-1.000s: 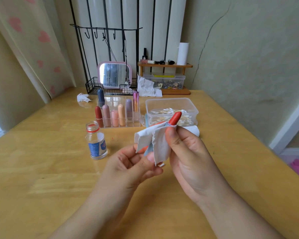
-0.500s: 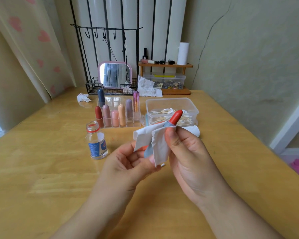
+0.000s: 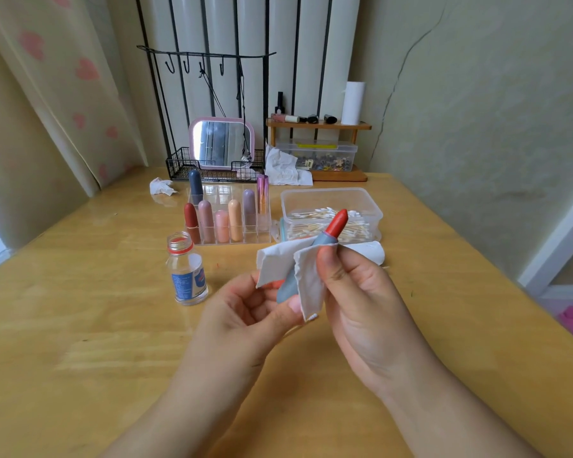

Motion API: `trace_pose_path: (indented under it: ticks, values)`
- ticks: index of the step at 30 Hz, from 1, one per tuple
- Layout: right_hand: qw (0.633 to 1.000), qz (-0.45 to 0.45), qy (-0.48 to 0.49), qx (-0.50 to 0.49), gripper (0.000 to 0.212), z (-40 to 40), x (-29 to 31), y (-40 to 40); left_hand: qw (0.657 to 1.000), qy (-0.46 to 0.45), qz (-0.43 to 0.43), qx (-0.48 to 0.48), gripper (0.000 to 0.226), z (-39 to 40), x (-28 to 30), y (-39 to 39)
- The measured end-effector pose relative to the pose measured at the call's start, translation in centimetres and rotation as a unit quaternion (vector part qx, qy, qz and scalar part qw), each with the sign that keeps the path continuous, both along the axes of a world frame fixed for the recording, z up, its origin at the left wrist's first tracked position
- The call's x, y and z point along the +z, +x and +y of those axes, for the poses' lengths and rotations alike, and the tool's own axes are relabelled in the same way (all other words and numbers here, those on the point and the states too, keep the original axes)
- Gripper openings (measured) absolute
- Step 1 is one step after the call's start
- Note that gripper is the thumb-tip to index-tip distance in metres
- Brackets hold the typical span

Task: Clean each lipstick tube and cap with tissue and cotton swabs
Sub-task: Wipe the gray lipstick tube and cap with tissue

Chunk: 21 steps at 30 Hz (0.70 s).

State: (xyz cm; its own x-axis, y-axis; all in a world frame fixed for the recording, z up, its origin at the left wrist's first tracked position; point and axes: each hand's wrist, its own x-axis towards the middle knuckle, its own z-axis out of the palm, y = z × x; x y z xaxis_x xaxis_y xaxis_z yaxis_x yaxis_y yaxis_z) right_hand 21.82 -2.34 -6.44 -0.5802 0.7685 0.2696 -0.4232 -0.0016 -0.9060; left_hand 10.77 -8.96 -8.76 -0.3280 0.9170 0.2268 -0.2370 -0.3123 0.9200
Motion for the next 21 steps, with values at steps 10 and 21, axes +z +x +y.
trace_pose_path:
  ticks: [10,21]
  values:
    - [0.999,-0.007,0.039,0.004,0.040,0.07,-0.77,-0.47,0.997,0.044,0.016,0.068,0.042,0.17,-0.08,-0.02]
    - [0.999,-0.018,0.045,-0.026,0.033,-0.09,-0.27,-0.20,0.999,-0.005,-0.053,-0.006,0.030,-0.18,0.49,0.25]
